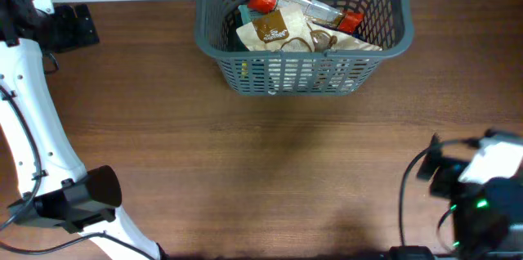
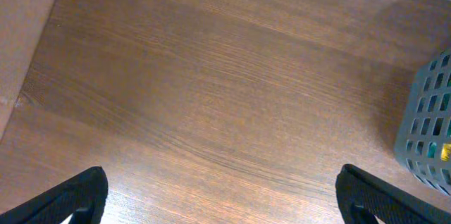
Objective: Pack container
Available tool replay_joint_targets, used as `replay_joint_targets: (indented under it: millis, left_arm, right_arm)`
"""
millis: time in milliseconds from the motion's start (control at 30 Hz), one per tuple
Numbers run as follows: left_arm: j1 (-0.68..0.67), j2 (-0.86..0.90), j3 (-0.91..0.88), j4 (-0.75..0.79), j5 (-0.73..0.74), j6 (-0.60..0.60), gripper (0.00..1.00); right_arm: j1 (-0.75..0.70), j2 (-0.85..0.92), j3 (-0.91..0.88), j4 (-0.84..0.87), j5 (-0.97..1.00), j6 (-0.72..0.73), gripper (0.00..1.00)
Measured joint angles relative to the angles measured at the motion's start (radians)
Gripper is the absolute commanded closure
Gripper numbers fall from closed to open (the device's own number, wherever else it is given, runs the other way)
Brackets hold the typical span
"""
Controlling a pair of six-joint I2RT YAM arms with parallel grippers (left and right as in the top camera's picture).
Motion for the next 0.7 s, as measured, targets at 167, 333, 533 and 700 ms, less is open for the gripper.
replay_joint_targets:
  millis: [167,333,533,700]
  left_arm:
    - [0.0,0.0,0.0,0.0,0.0,0.0,0.01]
    - [0.0,0.0,0.0,0.0,0.0,0.0,0.01]
    - [0.0,0.0,0.0,0.0,0.0,0.0,0.01]
    - [0.0,0.0,0.0,0.0,0.0,0.0,0.01]
  right_arm:
    - [0.0,-0.165,-0.25,0.049,-0.008,0.0,0.01]
    - [-0.001,-0.274,-0.451,0.197,-0.045,0.001,0.01]
    - [-0.001,-0.33,-0.586,0.29,-0.063,0.001,0.01]
    - [-0.001,-0.339,-0.67,0.326,-0.068,0.001,0.01]
